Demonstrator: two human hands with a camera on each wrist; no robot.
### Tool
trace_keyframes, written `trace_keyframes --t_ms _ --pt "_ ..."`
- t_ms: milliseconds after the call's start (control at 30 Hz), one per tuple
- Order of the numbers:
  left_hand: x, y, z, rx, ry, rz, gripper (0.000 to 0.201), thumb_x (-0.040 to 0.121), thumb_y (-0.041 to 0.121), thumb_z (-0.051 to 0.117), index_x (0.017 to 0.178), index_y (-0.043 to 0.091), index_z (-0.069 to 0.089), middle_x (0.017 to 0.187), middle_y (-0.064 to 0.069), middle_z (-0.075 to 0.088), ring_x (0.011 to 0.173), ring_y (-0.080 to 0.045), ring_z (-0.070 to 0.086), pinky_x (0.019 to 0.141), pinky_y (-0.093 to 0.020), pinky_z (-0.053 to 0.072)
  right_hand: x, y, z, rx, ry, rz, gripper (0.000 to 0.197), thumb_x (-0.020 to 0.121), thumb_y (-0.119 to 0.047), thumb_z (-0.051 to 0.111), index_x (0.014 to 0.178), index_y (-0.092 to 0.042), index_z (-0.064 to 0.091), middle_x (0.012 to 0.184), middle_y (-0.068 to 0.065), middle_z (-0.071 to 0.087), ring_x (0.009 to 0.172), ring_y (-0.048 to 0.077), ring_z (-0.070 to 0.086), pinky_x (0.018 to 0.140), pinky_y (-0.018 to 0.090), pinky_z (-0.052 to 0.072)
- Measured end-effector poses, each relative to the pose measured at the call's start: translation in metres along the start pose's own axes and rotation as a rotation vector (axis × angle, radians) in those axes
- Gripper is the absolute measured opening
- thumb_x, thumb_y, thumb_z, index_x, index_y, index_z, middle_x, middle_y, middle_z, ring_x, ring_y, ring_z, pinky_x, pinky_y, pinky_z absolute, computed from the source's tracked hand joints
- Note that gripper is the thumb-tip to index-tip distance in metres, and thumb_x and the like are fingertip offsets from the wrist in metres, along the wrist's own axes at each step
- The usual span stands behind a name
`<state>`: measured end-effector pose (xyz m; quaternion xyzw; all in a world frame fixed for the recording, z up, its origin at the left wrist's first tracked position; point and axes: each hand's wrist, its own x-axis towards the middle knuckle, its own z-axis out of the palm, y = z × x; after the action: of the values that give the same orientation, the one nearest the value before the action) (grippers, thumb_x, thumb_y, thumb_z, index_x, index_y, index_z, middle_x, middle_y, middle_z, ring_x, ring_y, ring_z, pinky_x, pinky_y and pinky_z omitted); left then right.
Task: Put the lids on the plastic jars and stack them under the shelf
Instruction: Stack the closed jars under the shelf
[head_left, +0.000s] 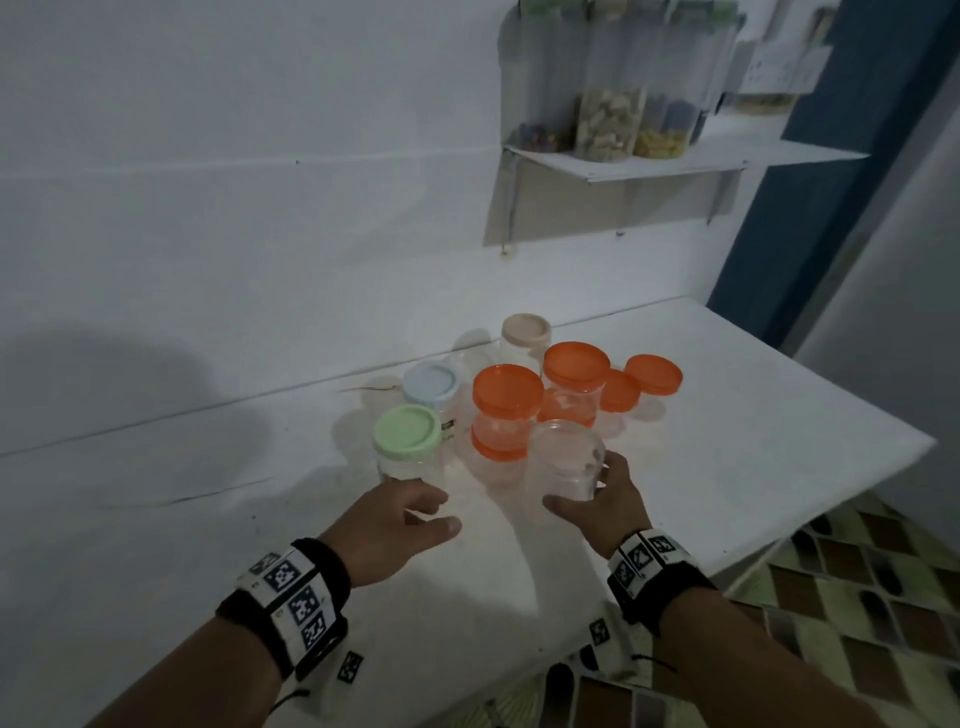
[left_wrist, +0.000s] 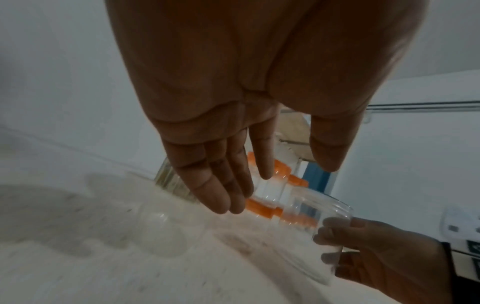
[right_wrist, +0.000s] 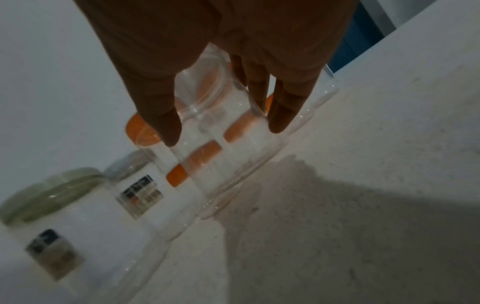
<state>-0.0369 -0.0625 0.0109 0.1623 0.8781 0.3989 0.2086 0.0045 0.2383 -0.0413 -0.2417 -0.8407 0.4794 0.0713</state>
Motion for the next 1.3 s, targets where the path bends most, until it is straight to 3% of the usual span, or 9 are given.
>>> trace_keyframes --t_ms 167,400,500,633,733,833,933,1067,1300 --pt "-0.006 -0.021 0.014 0.011 0.046 -0.085 0.044 0.092 0.051 0.073 0.129 0.029 0.067 0.119 0.016 0.068 0.105 0.003 0.065 0.088 -0.018 0.05 0.029 0.021 0.005 0.005 0.001 0.075 0.102 0.067 -0.03 0.097 0.146 -0.018 0.034 0.138 0.011 0.059 0.123 0.033 0.059 0.094 0.036 0.052" --pt "-0.044 -0.061 -0.008 -0.042 0.152 -0.189 0.046 0.088 0.058 0.073 0.124 0.031 0.069 0.111 0.011 0.072 0.096 -0.005 0.07 0.081 -0.022 0.054 0.024 0.015 0.006 -0.044 -0.006 0.15 0.118 0.064 -0.035 0.099 0.155 -0.014 0.026 0.152 0.019 0.048 0.135 0.04 0.051 0.11 0.049 0.046" --pt "-0.074 -0.08 -0.037 -0.026 0.261 -0.219 0.033 0.093 0.048 0.072 0.121 0.031 0.07 0.102 0.013 0.073 0.088 -0.002 0.069 0.077 -0.02 0.052 -0.018 -0.008 0.01 -0.003 0.059 0.178 0.084 0.078 -0.029 0.09 0.141 -0.007 0.04 0.13 0.025 0.062 0.112 0.041 0.061 0.098 0.051 0.048" --pt "-0.125 -0.118 -0.096 -0.03 0.574 -0.287 0.018 0.094 0.04 0.074 0.106 0.025 0.075 0.087 0.008 0.075 0.077 -0.005 0.07 0.073 -0.022 0.053 -0.087 -0.073 0.058 -0.032 -0.216 -0.148 0.016 0.088 -0.016 0.079 0.093 -0.014 0.064 0.078 0.007 0.068 0.07 0.025 0.062 0.071 0.041 0.049" --pt "-0.166 -0.159 -0.14 0.009 0.888 -0.387 0.017 0.091 0.035 0.077 0.097 0.022 0.069 0.083 0.006 0.067 0.076 -0.012 0.063 0.065 -0.023 0.045 -0.105 -0.139 0.128 -0.067 -0.486 -0.374 0.017 0.088 -0.016 0.077 0.077 -0.017 0.065 0.069 -0.001 0.064 0.061 0.007 0.055 0.062 0.024 0.043" --pt "-0.197 -0.208 -0.175 -0.032 1.052 -0.489 0.044 0.083 0.036 0.084 0.111 0.019 0.055 0.093 0.001 0.055 0.082 -0.02 0.057 0.066 -0.028 0.042 -0.107 -0.206 0.219 -0.144 -0.591 -0.552 0.013 0.09 -0.023 0.074 0.082 -0.023 0.064 0.075 -0.006 0.063 0.067 0.009 0.057 0.059 0.019 0.041" --pt "-0.208 -0.267 -0.207 -0.045 0.952 -0.591 0.084 0.071 0.043 0.091 0.137 0.018 0.045 0.123 -0.007 0.052 0.112 -0.027 0.056 0.088 -0.039 0.052 -0.103 -0.259 0.319 -0.25 -0.689 -0.613 0.009 0.092 -0.029 0.071 0.093 -0.027 0.062 0.086 -0.008 0.063 0.077 0.01 0.059 0.062 0.02 0.041" --pt "-0.199 -0.331 -0.233 -0.052 0.702 -0.647 0.135 0.053 0.062 0.092 0.16 0.021 0.02 0.154 -0.015 0.036 0.142 -0.031 0.041 0.115 -0.05 0.042 -0.095 -0.294 0.432 -0.494 -0.789 -0.57 0.035 0.092 -0.034 0.071 0.123 -0.025 0.057 0.113 -0.002 0.063 0.098 0.019 0.063 0.077 0.028 0.051" --pt "-0.178 -0.383 -0.245 -0.11 0.598 -0.547 0.145 0.053 0.064 0.095 0.164 0.023 0.011 0.167 -0.004 0.027 0.151 -0.026 0.029 0.122 -0.045 0.031 -0.076 -0.293 0.539 -0.855 -0.793 -0.687 0.064 0.088 -0.047 0.073 0.144 -0.037 0.043 0.145 0.009 0.041 0.131 0.033 0.047 0.104 0.044 0.047"
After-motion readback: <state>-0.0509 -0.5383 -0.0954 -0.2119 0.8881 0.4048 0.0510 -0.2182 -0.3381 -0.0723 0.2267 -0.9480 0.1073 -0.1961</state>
